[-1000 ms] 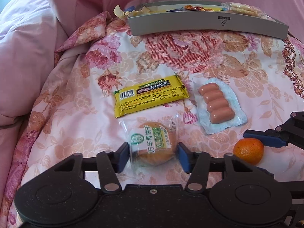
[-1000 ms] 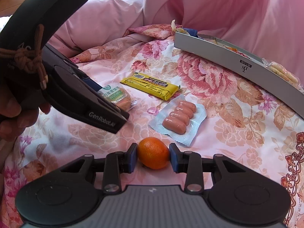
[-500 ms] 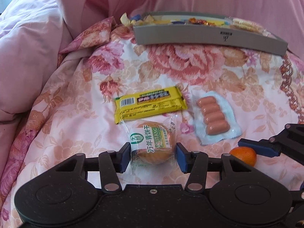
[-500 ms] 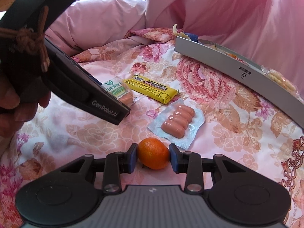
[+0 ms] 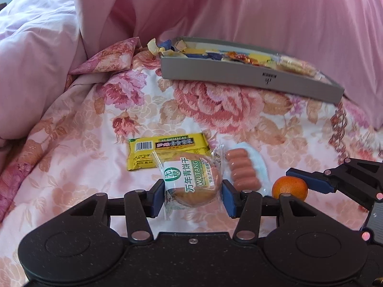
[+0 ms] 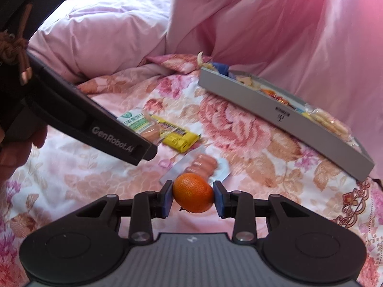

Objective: Organize snacks
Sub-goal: 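Lift the pastry and orange and carry them toward the tray, then lower the pastry and orange into the gray tray and open both tools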

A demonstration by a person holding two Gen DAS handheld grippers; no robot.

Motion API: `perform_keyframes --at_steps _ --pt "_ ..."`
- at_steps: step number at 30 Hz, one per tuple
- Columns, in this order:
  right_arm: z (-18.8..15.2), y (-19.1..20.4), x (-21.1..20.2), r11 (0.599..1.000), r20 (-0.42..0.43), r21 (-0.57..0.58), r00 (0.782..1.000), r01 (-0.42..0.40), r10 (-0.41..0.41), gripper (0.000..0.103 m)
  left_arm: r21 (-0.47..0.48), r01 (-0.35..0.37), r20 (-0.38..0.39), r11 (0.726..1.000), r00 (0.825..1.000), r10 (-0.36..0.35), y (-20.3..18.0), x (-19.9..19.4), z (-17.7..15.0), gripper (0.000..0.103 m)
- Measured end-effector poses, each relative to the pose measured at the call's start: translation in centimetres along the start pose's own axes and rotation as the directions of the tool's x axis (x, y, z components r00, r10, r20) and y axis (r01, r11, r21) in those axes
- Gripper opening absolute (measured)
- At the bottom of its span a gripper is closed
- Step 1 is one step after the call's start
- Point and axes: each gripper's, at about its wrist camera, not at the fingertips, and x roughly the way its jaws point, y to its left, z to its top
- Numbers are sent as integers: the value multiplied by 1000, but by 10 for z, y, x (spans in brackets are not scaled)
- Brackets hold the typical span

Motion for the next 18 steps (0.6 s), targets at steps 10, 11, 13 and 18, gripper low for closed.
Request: perform_keyframes --at_steps 10,11,13,18 --pt "15 -29 -14 996 77 42 993 82 -85 39 -39 45 126 998 991 -39 -19 -12 28 51" --pt "16 -33 -15 994 84 47 992 94 -98 39 -44 46 135 998 990 -40 -21 -11 33 51" --pt "19 -42 -16 991 98 56 987 119 -125 39 -52 46 142 998 989 -38 -26 -8 45 51" --pt "31 -73 -13 981 123 128 979 144 -160 39 -26 4 145 1000 989 0 -36 3 74 52"
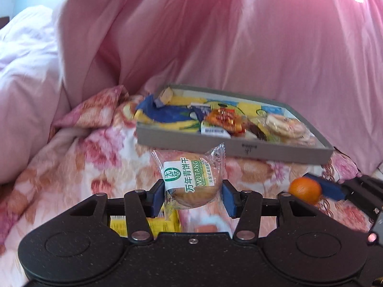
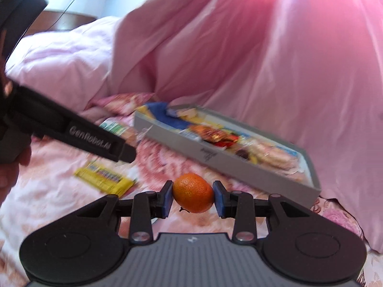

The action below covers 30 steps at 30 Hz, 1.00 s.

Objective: Organize snacks
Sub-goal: 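Lower the pastry and orange into the gray tray and open both tools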

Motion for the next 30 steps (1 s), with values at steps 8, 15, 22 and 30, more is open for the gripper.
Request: perform_keyframes --at_steps 8,15,22,30 --pt "23 -52 22 994 82 82 994 72 -79 39 -28 -24 35 999 999 25 -12 34 55 52" --pt "36 -75 55 989 141 127 985 78 -95 40 -63 -69 -2 996 998 69 -19 83 90 52" --pt "42 -69 73 993 172 114 985 -6 -14 40 -59 -119 -75 991 991 114 -10 116 95 52" --pt "33 -58 93 994 111 99 993 -44 33 40 -99 -143 -110 985 985 132 -2 131 90 52"
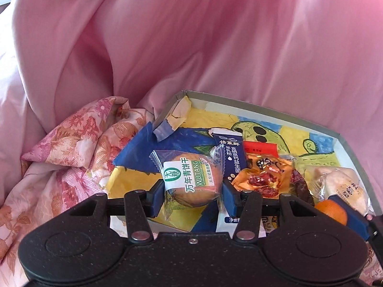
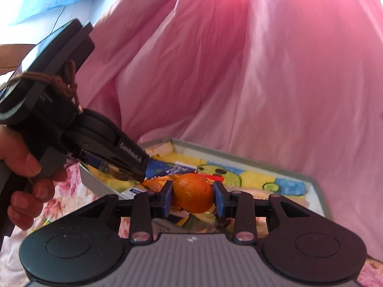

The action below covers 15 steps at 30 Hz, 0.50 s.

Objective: Organize snacks
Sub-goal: 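Lower the pastry and orange into the gray tray and open both tools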

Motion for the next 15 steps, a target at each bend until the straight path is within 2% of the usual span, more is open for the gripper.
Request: perform_keyframes --at_steps 13,15 --pt "-11 -6 12 998 -42 62 999 -2 5 40 -20 -1 1 1000 1000 1 3 11 -1 55" --pt "-12 -5 11 998 -39 59 999 2 0 42 -28 -8 4 1000 1000 8 4 11 -1 61"
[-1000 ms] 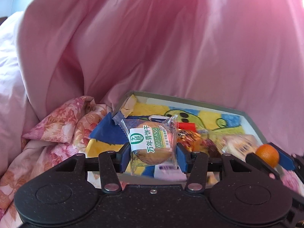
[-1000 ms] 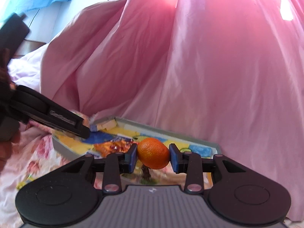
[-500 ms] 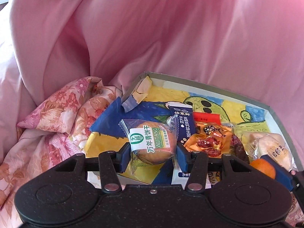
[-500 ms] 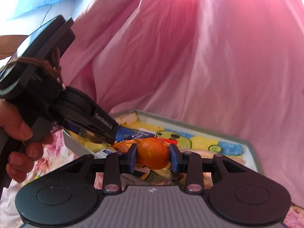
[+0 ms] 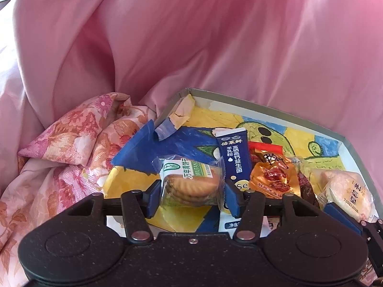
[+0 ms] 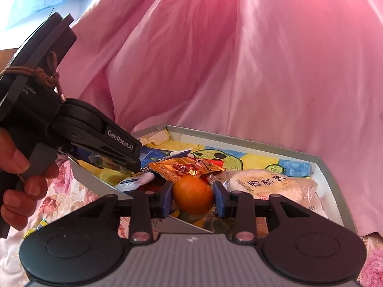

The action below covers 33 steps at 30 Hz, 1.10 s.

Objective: Organize snacks
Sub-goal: 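Lower the pastry and orange into the gray tray and open both tools, then withdraw both open tools from the tray toward the yellow bar and sausages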

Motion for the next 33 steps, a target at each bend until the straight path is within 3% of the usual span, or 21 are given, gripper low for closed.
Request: perform_keyframes --at_steps 8,17,21,28,33 --pt "4 3 -3 1000 30 -7 999 17 -17 61 7 -10 25 1000 1000 10 -3 -20 0 78" --pt "30 8 -49 998 153 -2 986 64 -63 91 -8 22 178 1000 984 -21 7 -87 9 92" --pt "40 11 -80 996 215 17 973 86 -88 103 -5 16 266 1000 964 -15 10 -123 6 97" --pt "48 14 -125 991 255 59 958 120 -131 103 -1 -11 371 1000 929 10 13 -178 -18 99" --pt "39 15 -160 984 279 95 944 153 -174 103 -1 -103 484 995 870 90 20 -217 -52 101"
